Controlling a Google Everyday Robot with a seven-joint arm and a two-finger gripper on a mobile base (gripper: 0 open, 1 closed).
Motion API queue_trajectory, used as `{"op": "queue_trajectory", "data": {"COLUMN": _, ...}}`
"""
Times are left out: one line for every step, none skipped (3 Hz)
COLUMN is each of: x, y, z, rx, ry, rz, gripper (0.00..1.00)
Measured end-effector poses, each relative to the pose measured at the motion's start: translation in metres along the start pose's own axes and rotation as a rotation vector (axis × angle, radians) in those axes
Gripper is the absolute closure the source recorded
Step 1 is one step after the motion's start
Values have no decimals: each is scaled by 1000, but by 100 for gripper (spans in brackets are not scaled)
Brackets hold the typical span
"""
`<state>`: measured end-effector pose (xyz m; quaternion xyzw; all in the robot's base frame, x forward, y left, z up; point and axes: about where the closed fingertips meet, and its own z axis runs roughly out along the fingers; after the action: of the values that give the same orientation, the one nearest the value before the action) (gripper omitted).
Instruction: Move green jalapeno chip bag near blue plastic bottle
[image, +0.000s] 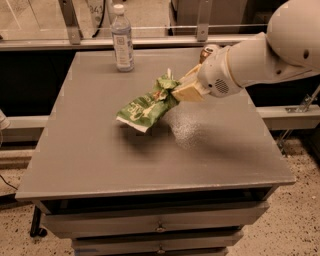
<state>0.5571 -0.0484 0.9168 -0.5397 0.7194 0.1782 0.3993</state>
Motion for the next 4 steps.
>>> {"op": "queue_trajectory", "data": {"x": -3, "y": -2, "z": 3, "rx": -1, "ry": -7, "rz": -7, "gripper": 100}}
{"op": "queue_trajectory", "data": {"x": -10, "y": -27, "z": 22, "rx": 5, "ry": -16, "rz": -43, "gripper": 100}}
{"op": "queue_trajectory", "data": {"x": -22, "y": -66, "z": 53, "rx": 18, "ry": -39, "rz": -83, "gripper": 100}}
{"op": "queue_trajectory", "data": {"x": -27, "y": -100, "z": 78, "rx": 29, "ry": -31, "rz": -116, "gripper": 100}}
